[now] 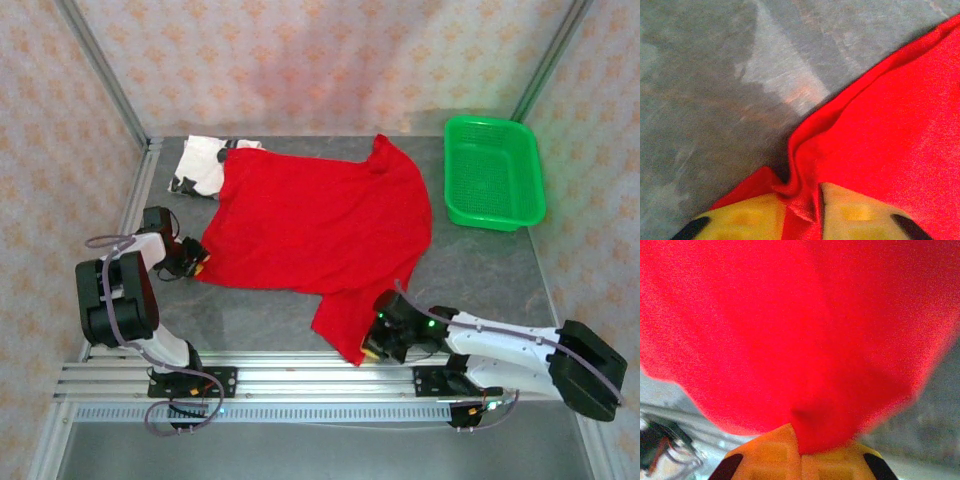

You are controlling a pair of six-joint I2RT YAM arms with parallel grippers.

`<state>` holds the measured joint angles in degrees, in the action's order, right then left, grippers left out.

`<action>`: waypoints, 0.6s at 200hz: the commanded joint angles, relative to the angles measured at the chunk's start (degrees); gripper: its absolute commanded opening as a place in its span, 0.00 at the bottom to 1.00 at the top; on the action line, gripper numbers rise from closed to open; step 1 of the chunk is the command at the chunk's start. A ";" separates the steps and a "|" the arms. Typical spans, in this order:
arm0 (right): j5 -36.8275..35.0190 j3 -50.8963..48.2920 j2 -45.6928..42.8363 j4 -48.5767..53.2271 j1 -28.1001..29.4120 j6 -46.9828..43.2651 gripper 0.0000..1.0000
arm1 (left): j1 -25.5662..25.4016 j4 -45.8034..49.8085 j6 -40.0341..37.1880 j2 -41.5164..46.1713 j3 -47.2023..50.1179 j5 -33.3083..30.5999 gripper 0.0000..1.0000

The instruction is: Fold and stack the t-shirts

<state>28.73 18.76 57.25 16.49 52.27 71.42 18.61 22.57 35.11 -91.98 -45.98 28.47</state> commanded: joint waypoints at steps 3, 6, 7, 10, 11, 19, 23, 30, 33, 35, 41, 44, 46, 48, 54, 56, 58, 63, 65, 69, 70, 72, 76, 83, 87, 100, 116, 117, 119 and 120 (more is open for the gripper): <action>-1.88 6.55 -2.92 1.18 -9.17 -7.94 0.00 | 0.19 -1.67 0.48 -3.55 -0.33 -0.23 0.07; -1.51 7.15 -3.35 2.55 -10.17 -8.73 0.00 | 0.15 -1.56 0.42 -3.48 -0.53 -0.33 0.05; -1.41 7.33 -3.45 2.92 -10.48 -9.05 0.00 | 0.18 -1.56 0.36 -3.43 -0.61 -0.38 0.05; -1.00 7.93 -3.84 4.29 -11.62 -9.97 0.00 | 0.19 -1.47 0.23 -3.31 -0.73 -0.47 0.02; -0.89 8.16 -3.96 4.67 -11.86 -10.29 0.00 | 0.20 -1.39 0.22 -3.25 -0.75 -0.49 0.01; 0.21 9.52 -4.71 7.78 -14.59 -12.61 0.00 | 0.20 -0.99 -0.13 -2.68 -1.17 -0.68 0.00; 0.94 10.08 -4.92 9.13 -16.08 -13.70 0.00 | 0.20 -0.70 -0.29 -2.34 -1.38 -0.76 0.00; 2.27 10.73 -5.18 11.07 -18.48 -15.50 0.00 | 0.20 -0.32 -0.50 -1.37 -1.63 -1.00 0.00; 2.76 10.95 -5.20 11.76 -19.45 -16.27 0.00 | 0.22 -0.09 -0.61 -0.94 -1.72 -1.23 0.00; 3.05 11.08 -5.22 12.08 -19.94 -16.78 0.00 | 0.25 0.10 -0.69 -0.61 -1.74 -1.33 0.00; 3.93 11.35 -5.14 13.08 -21.64 -18.07 0.00 | 0.20 0.73 -0.86 0.40 -1.90 -1.74 0.00; 4.30 11.52 -5.07 13.66 -22.36 -18.72 0.00 | 0.20 1.10 -0.96 1.03 -2.00 -1.87 0.00; 4.60 11.61 -5.05 14.01 -22.86 -19.24 0.00 | 0.22 1.34 -1.00 1.37 -2.07 -1.85 0.00; 4.76 11.77 -5.05 14.36 -23.34 -19.70 0.00 | 0.20 1.60 -1.12 1.79 -2.16 -1.99 0.00; 5.15 12.19 -5.00 15.60 -24.51 -20.92 0.00 | 0.20 2.29 -1.35 3.07 -2.40 -2.17 0.00; 5.32 12.29 -5.01 15.94 -24.90 -21.31 0.00 | 0.20 2.48 -1.49 3.51 -2.44 -2.18 0.00; 5.42 12.38 -5.04 16.25 -25.41 -21.65 0.00 | 0.20 2.66 -1.48 4.04 -2.45 -2.19 0.00; 5.81 12.56 -5.12 16.77 -26.24 -22.34 0.00 | 0.18 3.11 -1.68 5.28 -2.52 -2.27 0.00; 5.99 12.60 -5.20 16.87 -26.54 -22.54 0.00 | 0.19 3.34 -1.73 5.78 -2.54 -2.34 0.00; 6.34 12.71 -5.37 17.18 -27.31 -22.96 0.00 | 0.20 3.84 -1.84 6.82 -2.54 -2.44 0.00; 6.43 12.75 -5.38 17.22 -27.53 -23.11 0.00 | 0.20 3.95 -1.87 7.13 -2.58 -2.45 0.00; 6.62 12.78 -5.46 17.36 -27.85 -23.33 0.00 | 0.20 4.19 -1.93 7.58 -2.62 -2.56 0.00; 6.87 13.01 -5.63 17.77 -28.51 -23.68 0.00 | 0.20 4.71 -2.02 8.69 -2.71 -2.59 0.00; 7.28 13.63 -5.98 18.77 -29.57 -24.34 0.00 | 0.23 5.74 -2.19 10.65 -2.88 -2.84 0.00; 7.42 14.14 -6.34 19.42 -30.03 -24.81 0.00 | 0.20 6.35 -2.18 11.97 -2.91 -3.00 0.00; 7.57 15.84 -7.42 22.17 -30.89 -26.02 0.00 | 0.20 8.24 -2.34 16.23 -2.81 -3.52 0.00; 7.36 17.53 -9.34 26.29 -31.04 -27.55 0.00 | 0.45 10.81 -1.87 22.38 -2.94 -3.77 0.00; 7.33 17.67 -9.52 26.61 -31.06 -27.65 0.00 | 0.46 10.95 -1.84 22.73 -2.91 -3.77 0.00; 7.27 17.81 -9.81 27.13 -31.10 -27.82 0.00 | 0.44 11.28 -1.68 23.36 -2.94 -3.64 0.00; 7.24 17.85 -10.02 27.47 -31.10 -27.87 0.00 | 0.45 11.49 -1.61 23.70 -2.96 -3.66 0.00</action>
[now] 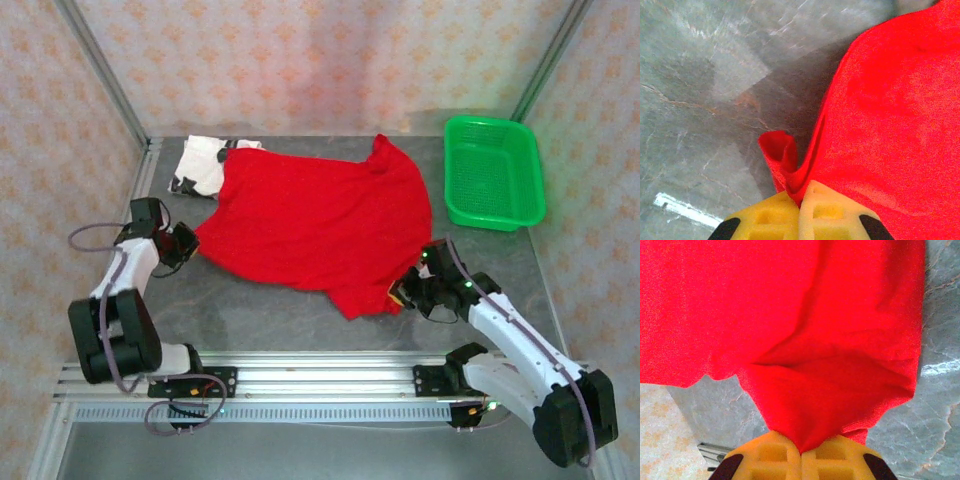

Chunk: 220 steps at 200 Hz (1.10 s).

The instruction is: Fold and stack the t-shirts

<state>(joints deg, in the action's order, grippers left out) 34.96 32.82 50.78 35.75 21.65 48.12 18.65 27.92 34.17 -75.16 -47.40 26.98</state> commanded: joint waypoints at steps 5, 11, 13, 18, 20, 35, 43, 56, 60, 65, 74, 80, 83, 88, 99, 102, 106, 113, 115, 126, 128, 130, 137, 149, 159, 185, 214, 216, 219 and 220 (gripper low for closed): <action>0.72 4.20 -4.51 9.39 -0.51 -4.84 0.00 | 0.42 7.10 -0.45 8.58 -1.71 -2.11 0.00; 0.44 4.65 -5.77 11.05 -0.56 -5.07 0.00 | 0.38 8.40 -0.08 10.64 -1.96 -2.09 0.00; 0.32 4.78 -6.27 11.59 -0.60 -5.12 0.00 | 0.43 8.84 -0.01 11.21 -2.10 -2.15 0.00; 0.00 5.16 -7.43 12.95 -0.74 -5.20 0.00 | 0.50 10.20 0.17 12.94 -2.44 -2.17 0.00; -0.12 5.31 -7.89 13.36 -0.78 -5.29 0.00 | 0.50 10.79 0.30 13.59 -2.64 -2.26 0.00; -0.97 6.80 -10.96 17.97 -0.82 -5.69 0.00 | 0.57 14.88 1.07 18.34 -3.86 -2.27 0.00; -1.74 7.72 -12.55 20.69 -0.91 -5.97 0.00 | 0.55 16.75 1.77 20.36 -4.36 -1.61 0.00; -2.84 9.15 -15.12 24.55 -0.97 -6.38 0.00 | 0.41 20.49 2.44 22.54 -5.14 -0.80 0.00; -3.08 9.52 -15.85 25.61 -0.98 -6.40 0.00 | 0.35 21.72 2.52 23.12 -5.23 -0.79 0.00; -3.21 9.98 -16.67 26.81 -0.97 -6.43 0.00 | 0.26 22.96 2.60 23.88 -5.26 -0.95 0.00; -3.48 10.79 -18.03 28.87 -0.99 -6.22 0.00 | -0.10 25.40 2.70 25.41 -5.05 -1.14 0.00; -3.78 11.26 -19.01 30.38 -0.94 -5.99 0.00 | -0.18 26.69 2.82 26.43 -4.80 -1.11 0.00; -3.84 11.54 -19.56 30.97 -0.97 -5.92 0.00 | -0.24 27.27 2.90 26.94 -4.73 -1.18 0.00; -4.01 11.95 -20.39 32.06 -0.97 -5.79 0.00 | -0.35 28.28 3.14 27.95 -4.62 -1.31 0.00; -4.20 12.97 -22.17 34.54 -0.99 -5.38 0.00 | -0.51 30.10 4.17 30.36 -4.08 -1.49 0.00; -4.06 13.19 -22.65 35.12 -0.98 -5.28 0.00 | -0.54 30.46 4.58 31.05 -3.81 -1.37 0.00; -3.80 13.47 -23.13 35.87 -0.98 -5.06 0.00 | -0.59 31.07 5.09 31.89 -3.46 -1.39 0.00; -3.31 13.90 -24.25 37.08 -1.05 -4.62 0.00 | -0.80 32.16 6.04 33.43 -2.87 -1.40 0.00; -3.14 14.11 -24.62 37.39 -0.96 -4.55 0.00 | -1.01 32.41 6.31 34.07 -2.83 -1.49 0.00; -2.47 14.55 -26.26 38.94 -0.98 -3.82 0.00 | -2.00 33.73 7.82 36.99 -1.72 -2.46 0.00; -2.38 14.60 -26.50 39.17 -0.99 -3.75 0.00 | -2.28 33.94 8.07 37.29 -1.53 -2.72 0.00; -2.36 14.63 -26.83 39.50 -0.99 -3.74 0.00 | -2.37 34.19 8.34 37.94 -1.20 -3.03 0.00; -2.37 14.85 -27.65 40.68 -0.96 -3.45 0.00 | -2.88 35.05 9.08 39.77 -0.22 -3.78 0.00; -1.93 14.80 -28.99 41.82 -0.93 -2.84 0.00 | -3.24 36.49 10.12 42.17 1.32 -4.05 0.00; -1.74 14.78 -29.79 42.12 -0.94 -2.30 0.00 | -3.60 36.98 10.78 43.80 2.33 -4.26 0.00; -1.59 15.14 -28.27 39.16 -0.97 -1.77 0.00 | -3.78 37.20 10.97 44.87 2.35 -5.96 0.00; -3.70 19.47 -19.38 33.64 -0.98 -4.78 0.00 | -3.83 35.58 10.44 41.49 -0.77 -7.91 0.00; -3.99 19.89 -18.43 33.34 -0.95 -5.14 0.00 | -3.88 35.44 10.38 41.14 -1.05 -8.20 0.00; -4.47 20.54 -17.08 32.92 -0.92 -5.84 0.00 | -3.81 35.04 10.28 40.63 -1.37 -8.52 0.00; -4.60 20.76 -16.57 32.78 -0.92 -6.06 0.00 | -3.85 34.94 10.24 40.40 -1.51 -8.61 0.00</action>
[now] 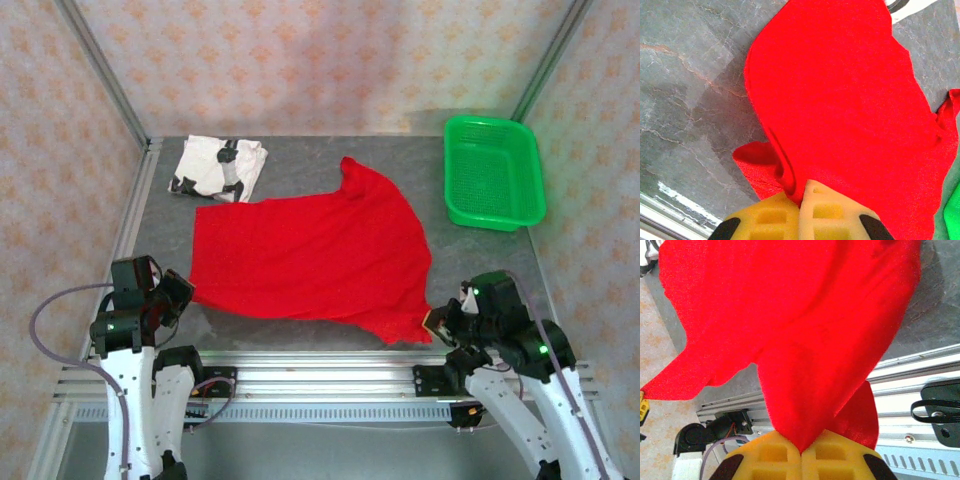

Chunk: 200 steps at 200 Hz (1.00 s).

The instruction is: Fold and stack the t-shirts

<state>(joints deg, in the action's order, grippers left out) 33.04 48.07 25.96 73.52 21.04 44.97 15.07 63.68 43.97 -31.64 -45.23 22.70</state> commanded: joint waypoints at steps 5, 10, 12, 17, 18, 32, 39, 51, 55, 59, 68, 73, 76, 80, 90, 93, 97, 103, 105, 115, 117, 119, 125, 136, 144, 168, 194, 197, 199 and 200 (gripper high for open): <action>-3.21 6.82 10.67 -5.70 -0.42 -4.11 0.00 | -0.23 -1.41 0.34 -4.28 -4.30 -4.59 0.00; -3.53 8.10 13.14 -6.45 -0.44 -5.32 0.00 | -0.23 -1.99 0.25 -5.48 -4.95 -4.64 0.00; -3.58 8.60 14.36 -6.74 -0.40 -5.79 0.00 | -0.29 -2.27 0.25 -5.99 -5.19 -4.63 0.00; -3.74 9.86 16.72 -7.50 -0.43 -6.99 0.00 | -0.30 -3.02 0.09 -7.23 -5.67 -4.66 0.00; -3.80 10.12 17.18 -7.64 -0.41 -7.22 0.00 | -0.30 -3.20 0.04 -7.49 -5.75 -4.67 0.00; -3.89 12.84 23.62 -9.69 -1.20 -9.72 0.00 | -0.17 -5.07 -0.65 -10.81 -6.75 -5.99 0.00; -3.24 13.75 26.11 -11.15 -2.16 -10.79 0.00 | -0.20 -5.81 -1.26 -12.42 -7.04 -6.77 0.00; -1.43 14.22 29.77 -13.69 -4.75 -12.06 0.00 | -0.19 -6.98 -2.32 -15.29 -7.64 -7.46 0.00; -0.61 14.24 30.91 -14.45 -5.80 -12.40 0.00 | -0.21 -7.36 -2.58 -16.14 -7.69 -7.45 0.00; 0.17 14.20 31.99 -15.11 -6.85 -12.85 0.00 | -0.22 -7.88 -2.78 -17.11 -7.77 -7.46 0.00; 1.35 14.32 34.26 -16.38 -9.18 -13.92 0.00 | -0.22 -9.22 -3.00 -18.86 -7.62 -7.28 0.00; 1.79 14.41 35.45 -16.89 -10.41 -14.56 0.00 | -0.18 -9.99 -3.15 -19.86 -7.53 -7.25 0.00; 2.13 14.46 36.21 -17.17 -11.25 -14.82 0.00 | -0.21 -10.38 -3.18 -20.50 -7.56 -7.23 0.00; 2.87 14.50 37.14 -17.66 -12.26 -15.32 0.00 | -0.21 -10.83 -3.34 -21.10 -7.66 -7.22 0.00; 4.64 14.74 39.15 -19.10 -14.36 -15.98 0.00 | -0.13 -11.86 -3.83 -23.19 -7.87 -7.23 0.00; 5.05 14.89 39.80 -19.49 -14.92 -16.11 0.00 | -0.13 -12.19 -4.00 -23.80 -7.96 -7.11 0.00; 5.41 15.06 40.57 -19.92 -15.56 -16.46 0.00 | -0.06 -12.63 -4.24 -24.60 -8.02 -7.21 0.00; 6.01 15.43 41.51 -20.36 -16.48 -16.98 0.00 | -0.08 -12.96 -4.68 -25.88 -8.36 -7.27 0.00; 6.17 15.59 42.19 -20.48 -16.71 -17.16 0.00 | -0.09 -13.10 -4.83 -26.27 -8.51 -7.37 0.00; 6.89 16.61 44.99 -20.89 -17.54 -18.21 0.00 | -0.06 -13.60 -5.58 -28.30 -9.10 -7.38 0.00; 7.05 16.83 45.44 -20.98 -17.64 -18.42 0.00 | -0.05 -13.65 -5.74 -28.70 -9.22 -7.40 0.00; 7.15 16.93 45.88 -21.05 -17.73 -18.53 0.00 | -0.09 -13.78 -5.91 -29.00 -9.36 -7.40 0.00; 7.30 17.56 47.20 -21.32 -18.00 -18.97 0.00 | -0.13 -14.14 -6.36 -30.14 -9.67 -7.40 0.00; 7.82 18.47 49.56 -21.89 -18.31 -19.63 0.00 | -0.13 -14.39 -7.26 -31.98 -10.43 -7.73 0.00; 7.99 19.24 51.33 -22.07 -18.47 -20.11 0.00 | -0.03 -14.61 -7.84 -33.36 -10.80 -7.95 0.00; 7.66 21.40 55.50 -22.36 -18.75 -21.30 0.00 | -0.02 -15.82 -8.71 -36.87 -11.49 -7.95 0.00; 7.28 23.00 58.92 -22.53 -18.76 -22.05 0.00 | 0.00 -16.98 -9.40 -40.24 -11.38 -8.08 0.00; 7.08 23.10 59.21 -22.62 -18.82 -22.11 0.00 | -0.01 -17.15 -9.50 -40.56 -11.26 -7.97 0.00; 7.03 23.11 59.39 -22.69 -18.83 -22.14 0.00 | -0.03 -17.26 -9.46 -40.73 -11.23 -8.05 0.00; 6.99 23.16 59.47 -22.75 -18.84 -22.17 0.00 | -0.04 -17.31 -9.53 -40.80 -11.17 -8.08 0.00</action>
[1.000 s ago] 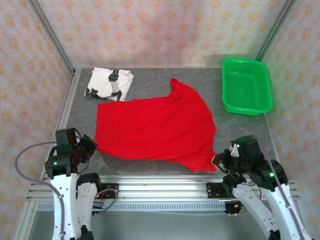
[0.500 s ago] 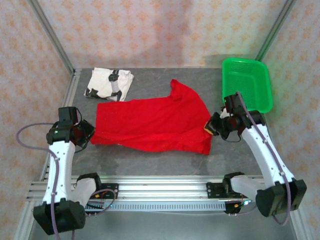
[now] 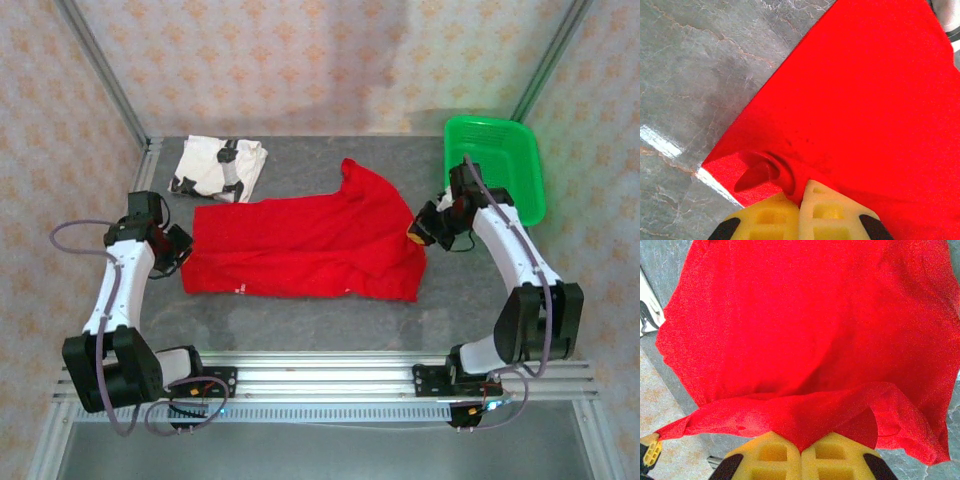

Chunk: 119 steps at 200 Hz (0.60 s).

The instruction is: Fold and stack the t-shirts

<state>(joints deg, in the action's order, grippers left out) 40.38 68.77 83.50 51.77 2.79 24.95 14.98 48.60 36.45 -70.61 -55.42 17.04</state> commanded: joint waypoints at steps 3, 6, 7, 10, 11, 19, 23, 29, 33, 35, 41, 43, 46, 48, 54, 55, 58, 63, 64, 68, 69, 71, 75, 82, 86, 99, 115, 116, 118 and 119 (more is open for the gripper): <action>-0.47 2.50 2.20 -1.07 -0.58 -2.15 0.00 | 0.05 -2.34 -2.07 -2.10 -0.93 -2.39 0.00; -0.51 2.51 2.48 -1.18 -0.59 -2.13 0.00 | 0.05 -2.49 -2.16 -2.49 -0.90 -2.44 0.00; -0.49 2.55 2.51 -1.16 -0.59 -2.16 0.00 | 0.05 -2.51 -2.16 -2.63 -0.87 -2.44 0.00; -0.58 2.57 2.81 -1.18 -0.59 -2.14 0.00 | 0.05 -2.68 -2.16 -2.85 -0.79 -2.45 0.00; -0.62 2.58 2.90 -1.20 -0.59 -2.16 0.00 | 0.05 -2.75 -2.21 -2.90 -0.77 -2.40 0.00; -0.58 2.76 3.61 -1.36 -0.59 -2.22 0.00 | 0.08 -3.26 -2.25 -3.80 -0.58 -2.29 0.00; -0.56 2.76 3.89 -1.41 -0.59 -2.27 0.00 | 0.09 -3.55 -2.25 -4.25 -0.41 -2.21 0.00; -0.70 2.75 4.31 -1.72 -0.55 -2.12 0.00 | 0.05 -4.01 -2.19 -4.78 -0.31 -2.00 0.00; -0.85 2.65 4.55 -1.79 -0.59 -2.13 0.00 | 0.09 -4.18 -2.25 -5.22 -0.30 -1.96 0.00; -0.90 2.63 4.69 -1.88 -0.59 -2.15 0.00 | 0.10 -4.38 -2.23 -5.48 -0.35 -1.89 0.00; -1.10 2.68 5.07 -2.12 -0.59 -2.18 0.00 | 0.05 -4.77 -2.39 -6.15 -0.43 -1.79 0.00; -1.18 2.66 5.15 -2.16 -0.57 -2.16 0.00 | 0.09 -4.82 -2.38 -6.37 -0.47 -1.78 0.00; -1.18 2.68 5.36 -2.34 -0.58 -2.16 0.00 | 0.07 -4.89 -2.51 -6.77 -0.65 -1.81 0.00; -1.29 2.68 5.46 -2.43 -0.59 -2.18 0.00 | 0.05 -4.98 -2.63 -7.09 -0.74 -1.83 0.00; -1.42 2.75 6.04 -2.45 -0.59 -2.31 0.00 | 0.01 -5.18 -2.86 -7.91 -1.00 -1.75 0.00; -1.48 2.81 6.13 -2.46 -0.59 -2.33 0.00 | 0.03 -5.18 -2.91 -8.12 -1.09 -1.79 0.00; -1.60 2.97 6.47 -2.45 -0.58 -2.42 0.00 | 0.04 -5.22 -3.06 -8.53 -1.27 -1.81 0.00; -1.77 3.15 6.94 -2.30 -0.59 -2.66 0.00 | -0.03 -5.31 -3.22 -9.26 -1.48 -1.76 0.00; -1.83 3.23 7.07 -2.25 -0.54 -2.69 0.00 | 0.01 -5.33 -3.26 -9.40 -1.55 -1.79 0.00; -1.81 3.42 7.49 -2.15 -0.59 -2.74 0.00 | -0.07 -5.44 -3.50 -10.01 -1.82 -1.83 0.00; -1.87 3.49 7.57 -2.13 -0.59 -2.74 0.00 | -0.10 -5.44 -3.54 -10.17 -1.85 -1.83 0.00; -1.88 3.54 7.77 -2.09 -0.59 -2.79 0.00 | -0.10 -5.51 -3.57 -10.43 -1.94 -1.81 0.00; -2.04 3.79 8.21 -2.08 -0.59 -2.89 0.00 | -0.09 -5.61 -3.75 -11.12 -2.18 -1.76 0.00; -2.10 3.87 8.87 -2.35 -0.59 -2.88 0.00 | -0.18 -5.78 -3.96 -12.20 -2.53 -1.78 0.00; -2.25 4.00 9.17 -2.58 -0.59 -2.84 0.00 | -0.25 -5.94 -4.06 -12.81 -2.78 -1.88 0.00; -2.08 4.69 10.64 -3.04 -0.58 -2.50 0.00 | -0.30 -6.51 -4.27 -14.72 -3.35 -2.00 0.00; -1.87 5.82 12.90 -4.75 -0.58 -1.57 0.03 | -0.26 -7.80 -3.85 -16.82 -4.18 -1.89 0.03; -1.79 5.88 13.08 -4.88 -0.58 -1.53 0.03 | -0.24 -7.94 -3.76 -16.96 -4.26 -1.90 0.04; -1.73 6.18 13.48 -5.02 -0.59 -1.43 0.04 | -0.29 -8.22 -3.69 -17.18 -4.41 -1.76 0.06; -1.68 6.28 13.68 -5.24 -0.59 -1.32 0.05 | -0.30 -8.28 -3.59 -17.27 -4.51 -1.67 0.08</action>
<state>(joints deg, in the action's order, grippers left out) 39.90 71.94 94.21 49.45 2.79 23.31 14.98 43.22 33.91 -85.91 -57.30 17.06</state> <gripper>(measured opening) 0.047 0.042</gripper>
